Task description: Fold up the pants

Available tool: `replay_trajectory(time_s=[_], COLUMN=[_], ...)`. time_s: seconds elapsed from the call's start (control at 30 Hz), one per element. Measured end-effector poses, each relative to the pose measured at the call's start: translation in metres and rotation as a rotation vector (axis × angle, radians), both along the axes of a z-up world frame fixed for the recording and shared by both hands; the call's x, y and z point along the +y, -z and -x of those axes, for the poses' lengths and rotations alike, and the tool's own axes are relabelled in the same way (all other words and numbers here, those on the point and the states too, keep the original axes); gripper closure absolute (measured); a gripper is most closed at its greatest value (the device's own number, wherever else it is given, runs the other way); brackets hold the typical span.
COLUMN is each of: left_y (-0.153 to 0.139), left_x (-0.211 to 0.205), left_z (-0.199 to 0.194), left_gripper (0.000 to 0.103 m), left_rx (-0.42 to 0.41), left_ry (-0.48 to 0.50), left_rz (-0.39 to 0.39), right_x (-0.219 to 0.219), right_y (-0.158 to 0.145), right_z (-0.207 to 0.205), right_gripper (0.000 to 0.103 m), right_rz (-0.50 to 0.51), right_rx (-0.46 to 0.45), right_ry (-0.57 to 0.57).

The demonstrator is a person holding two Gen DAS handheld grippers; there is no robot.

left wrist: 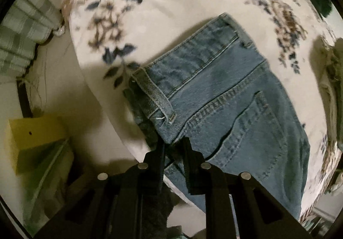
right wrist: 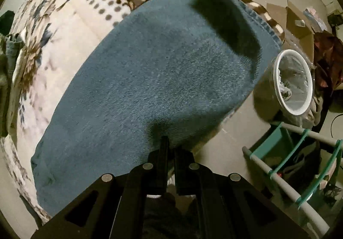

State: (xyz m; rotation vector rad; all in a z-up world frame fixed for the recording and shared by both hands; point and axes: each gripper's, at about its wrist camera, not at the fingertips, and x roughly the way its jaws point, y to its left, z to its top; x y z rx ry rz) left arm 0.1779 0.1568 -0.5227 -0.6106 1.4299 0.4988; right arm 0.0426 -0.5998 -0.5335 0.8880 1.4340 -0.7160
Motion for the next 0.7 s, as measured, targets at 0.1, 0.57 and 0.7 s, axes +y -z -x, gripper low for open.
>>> replay_trajectory(time_s=[0.1, 0.57, 0.7], left_y=[-0.013, -0.013, -0.021], left_x=[0.003, -0.028, -0.069], left_z=[0.002, 0.018, 0.020], left_gripper=[0.091, 0.068, 0.027], left_rx=[-0.014, 0.021, 0.007], left_ry=[0.014, 0.097, 0.184], left_rz=[-0.017, -0.068, -0.065], right_x=[0.001, -0.037, -0.077], right_y=[-0.005, 0.022, 0.002], right_z=[0.012, 0.077, 0.110], right_gripper=[0.099, 0.063, 0.060], right_rz=[-0.025, -0.125, -0.057], right_rx=[-0.006, -0.044, -0.114], right_ry=[0.012, 0.181, 0.301])
